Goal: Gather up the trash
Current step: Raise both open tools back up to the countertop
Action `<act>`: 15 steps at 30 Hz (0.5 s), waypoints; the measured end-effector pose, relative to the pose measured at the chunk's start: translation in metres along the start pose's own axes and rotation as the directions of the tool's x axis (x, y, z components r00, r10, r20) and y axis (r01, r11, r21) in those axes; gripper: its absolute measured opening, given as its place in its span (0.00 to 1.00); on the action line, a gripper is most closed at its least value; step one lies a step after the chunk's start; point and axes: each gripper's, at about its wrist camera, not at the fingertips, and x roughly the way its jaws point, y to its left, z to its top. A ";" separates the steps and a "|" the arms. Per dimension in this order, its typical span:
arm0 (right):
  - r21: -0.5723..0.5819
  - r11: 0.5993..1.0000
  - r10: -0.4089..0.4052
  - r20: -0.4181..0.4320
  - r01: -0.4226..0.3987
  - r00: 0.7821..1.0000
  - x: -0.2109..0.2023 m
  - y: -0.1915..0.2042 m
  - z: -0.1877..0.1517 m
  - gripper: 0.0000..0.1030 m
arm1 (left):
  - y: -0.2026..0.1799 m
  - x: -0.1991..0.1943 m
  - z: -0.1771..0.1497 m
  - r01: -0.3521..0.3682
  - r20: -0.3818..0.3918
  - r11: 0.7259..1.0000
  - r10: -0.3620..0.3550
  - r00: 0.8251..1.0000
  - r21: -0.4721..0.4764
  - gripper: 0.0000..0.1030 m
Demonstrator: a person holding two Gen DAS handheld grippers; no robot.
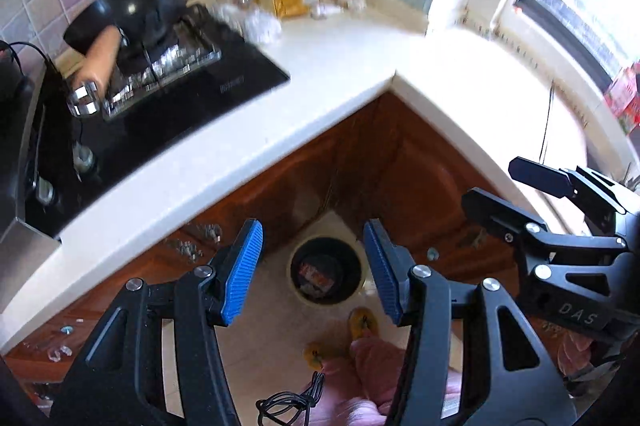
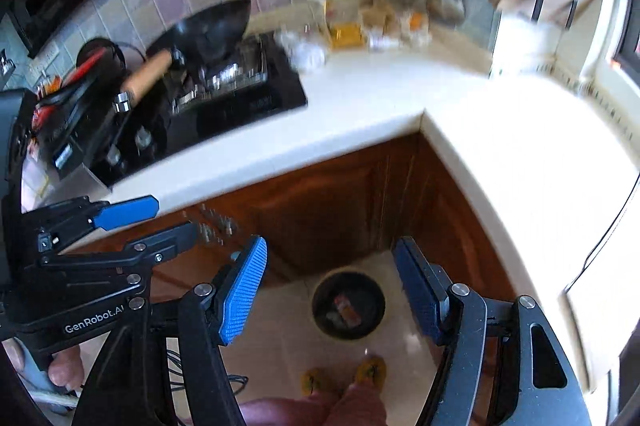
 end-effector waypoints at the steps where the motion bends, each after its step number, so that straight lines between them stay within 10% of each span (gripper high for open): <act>1: 0.004 1.000 -0.002 0.017 0.002 1.000 -0.006 0.001 0.007 0.71 | 0.002 -0.006 0.007 0.004 0.016 1.000 -0.004 1.000 -0.005 0.49; 15: 0.034 0.999 -0.041 0.112 0.037 0.993 -0.028 -0.008 0.097 0.74 | 0.030 -0.031 0.087 -0.031 0.136 0.998 0.037 0.990 -0.048 0.67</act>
